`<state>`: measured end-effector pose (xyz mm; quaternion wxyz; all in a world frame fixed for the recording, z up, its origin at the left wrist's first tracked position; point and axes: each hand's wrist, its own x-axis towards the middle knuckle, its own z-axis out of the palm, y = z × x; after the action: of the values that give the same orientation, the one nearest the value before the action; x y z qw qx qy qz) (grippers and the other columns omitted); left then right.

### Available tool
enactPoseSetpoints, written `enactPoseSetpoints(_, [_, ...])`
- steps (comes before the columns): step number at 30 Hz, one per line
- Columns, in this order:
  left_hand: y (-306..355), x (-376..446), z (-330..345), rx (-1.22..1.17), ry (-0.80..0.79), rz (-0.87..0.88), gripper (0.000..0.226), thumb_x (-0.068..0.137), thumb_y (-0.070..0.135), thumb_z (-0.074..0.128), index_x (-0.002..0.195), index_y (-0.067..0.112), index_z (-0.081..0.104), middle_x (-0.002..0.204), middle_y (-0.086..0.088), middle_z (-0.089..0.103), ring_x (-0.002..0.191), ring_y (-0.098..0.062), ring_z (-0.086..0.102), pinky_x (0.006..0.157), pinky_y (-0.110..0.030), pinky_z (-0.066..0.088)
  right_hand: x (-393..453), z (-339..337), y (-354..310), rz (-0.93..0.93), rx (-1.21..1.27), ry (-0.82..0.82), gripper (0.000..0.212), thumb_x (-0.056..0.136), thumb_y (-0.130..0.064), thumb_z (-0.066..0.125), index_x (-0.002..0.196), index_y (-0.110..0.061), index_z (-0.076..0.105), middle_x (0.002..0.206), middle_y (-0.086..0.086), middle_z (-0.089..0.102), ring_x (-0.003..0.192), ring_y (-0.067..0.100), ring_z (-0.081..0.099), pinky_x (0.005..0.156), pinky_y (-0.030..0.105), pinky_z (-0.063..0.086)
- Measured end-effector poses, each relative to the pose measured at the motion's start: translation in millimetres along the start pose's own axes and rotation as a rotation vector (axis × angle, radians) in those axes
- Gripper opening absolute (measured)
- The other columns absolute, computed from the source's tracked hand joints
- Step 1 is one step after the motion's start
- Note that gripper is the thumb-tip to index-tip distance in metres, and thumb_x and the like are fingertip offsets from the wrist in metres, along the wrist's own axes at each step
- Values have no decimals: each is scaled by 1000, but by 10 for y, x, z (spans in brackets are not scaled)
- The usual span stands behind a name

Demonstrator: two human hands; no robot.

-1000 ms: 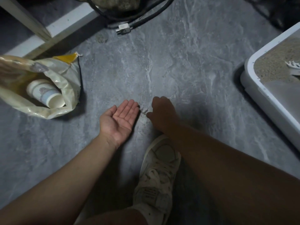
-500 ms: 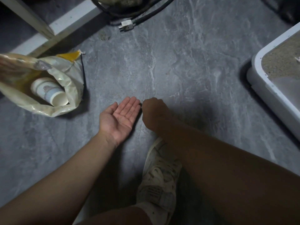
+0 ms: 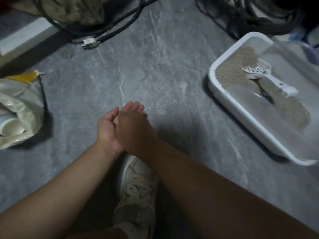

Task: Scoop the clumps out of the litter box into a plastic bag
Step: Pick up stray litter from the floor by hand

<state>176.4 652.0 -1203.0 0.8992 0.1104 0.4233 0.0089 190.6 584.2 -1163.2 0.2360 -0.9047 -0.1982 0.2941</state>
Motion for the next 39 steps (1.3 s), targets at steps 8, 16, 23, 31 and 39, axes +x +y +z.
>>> enactPoseSetpoints(8, [-446,42,406,96,-89,-88,45,106,27,33,123,-2,63,126,-22,70,110,-36,72,94,-48,52,-171,-405,275,193,-278,356,35,72,-44,73,101,-26,79,109,6,76,106,18,71,88,26,55])
enactPoseSetpoints(16, [-956,194,681,193,-116,-214,45,106,27,35,125,-4,62,128,-23,69,115,-38,69,97,-49,52,-303,-798,901,112,-166,143,51,104,-29,32,148,-3,30,152,26,32,139,42,32,112,52,34])
enactPoseSetpoints(23, [-1302,419,783,295,-122,-311,45,106,29,36,127,-1,64,129,-20,69,115,-36,70,92,-50,52,-403,-843,1307,194,-323,292,56,89,-10,30,138,10,48,134,31,56,125,42,55,106,45,43])
enactPoseSetpoints(31, [-1318,635,788,315,-42,-295,43,105,25,40,124,-4,63,123,-24,71,109,-40,72,80,-47,63,-661,-927,2363,582,-153,412,38,96,-28,47,126,-5,54,137,18,46,129,32,39,111,39,28])
enactPoseSetpoints(39, [-1290,719,758,342,-23,-319,44,105,26,40,123,-5,65,124,-25,70,109,-41,71,81,-50,63,-465,-784,2595,692,-208,379,57,97,-31,43,142,4,39,141,28,37,129,43,36,113,45,26])
